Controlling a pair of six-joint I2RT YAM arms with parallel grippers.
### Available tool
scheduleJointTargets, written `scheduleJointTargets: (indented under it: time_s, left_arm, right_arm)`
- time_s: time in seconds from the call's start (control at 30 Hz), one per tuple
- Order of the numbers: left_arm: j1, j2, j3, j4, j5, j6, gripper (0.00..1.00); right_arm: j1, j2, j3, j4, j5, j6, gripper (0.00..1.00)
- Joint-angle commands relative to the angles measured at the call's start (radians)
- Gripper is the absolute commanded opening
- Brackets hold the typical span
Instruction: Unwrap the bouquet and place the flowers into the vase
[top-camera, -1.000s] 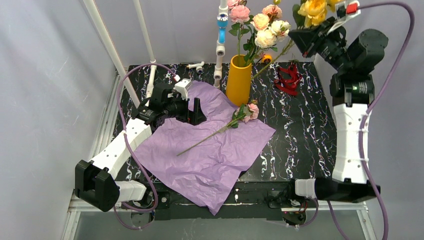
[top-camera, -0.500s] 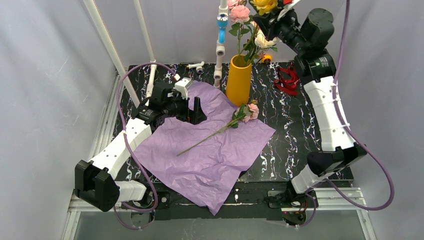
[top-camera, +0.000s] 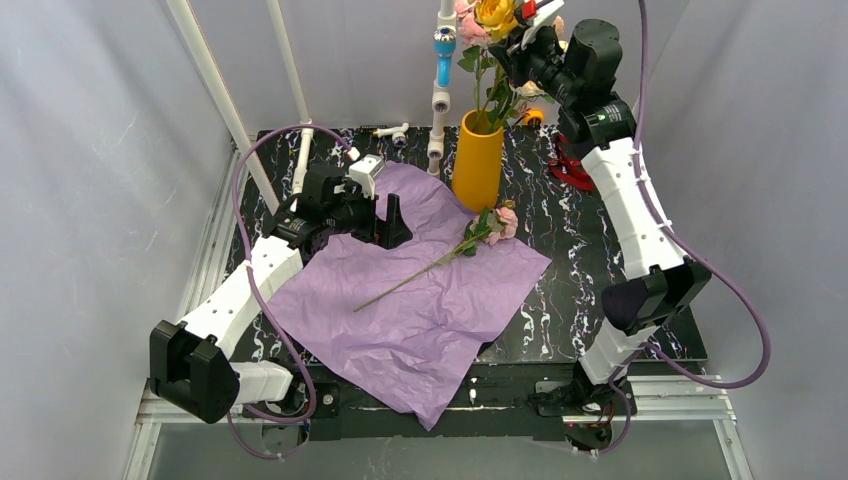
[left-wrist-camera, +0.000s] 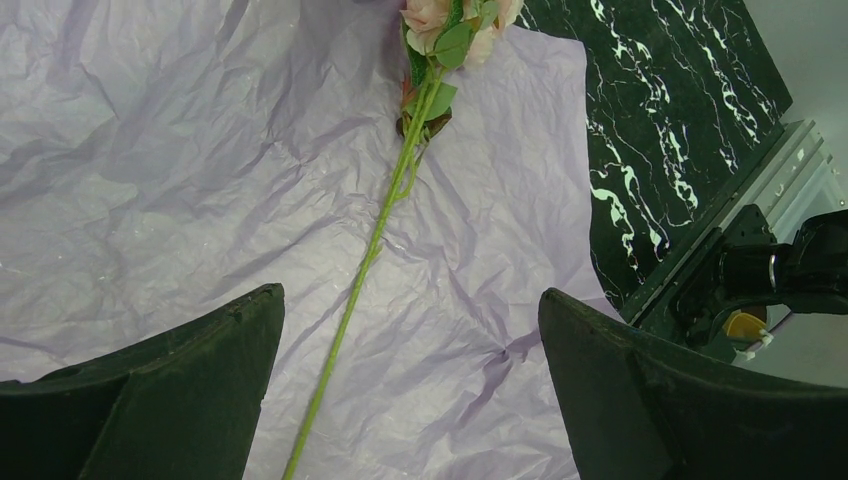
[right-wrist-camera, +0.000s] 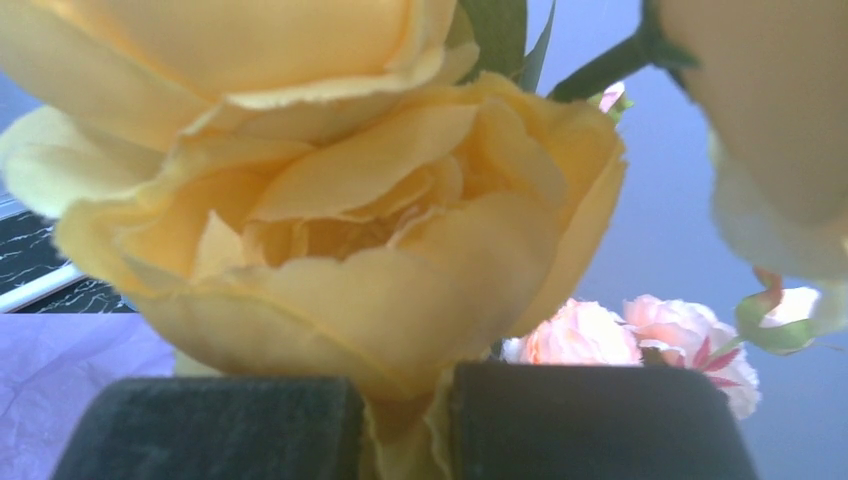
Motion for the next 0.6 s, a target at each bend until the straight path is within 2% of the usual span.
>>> scheduleJointTargets:
  time_s: [0.0, 0.17, 0.2, 0.27, 0.37, 0.43, 0.57]
  left_arm:
    - [0.005, -0.018, 0.041, 0.003, 0.02, 0.032, 0.98]
    - [0.005, -0.014, 0.046, -0.011, 0.037, 0.054, 0.98]
    - [0.005, -0.012, 0.046, -0.015, 0.043, 0.061, 0.98]
    - [0.005, -0.005, 0.048, -0.023, 0.068, 0.085, 0.98]
    - [0.005, 0.007, 0.052, -0.042, 0.115, 0.147, 0.98]
    - [0.005, 0.012, 0.048, -0.047, 0.147, 0.206, 0.98]
    - [0.004, 0.025, 0.033, -0.054, 0.204, 0.311, 0.98]
  right_arm:
    - [0.011, 0.036, 0.003, 0.013, 0.075, 0.102, 0.01]
    - [0.02, 0.059, -0.033, -0.017, 0.105, 0.174, 0.03]
    - [0.022, 0.063, -0.043, -0.032, 0.109, 0.189, 0.11]
    - [0.022, 0.069, -0.061, -0.062, 0.105, 0.22, 0.36]
    - [0.022, 0.071, -0.071, -0.095, 0.104, 0.253, 0.62]
    - [0.022, 0.058, -0.079, -0.096, 0.111, 0.254, 0.73]
    - [0.022, 0.02, -0.093, -0.097, 0.128, 0.272, 0.89]
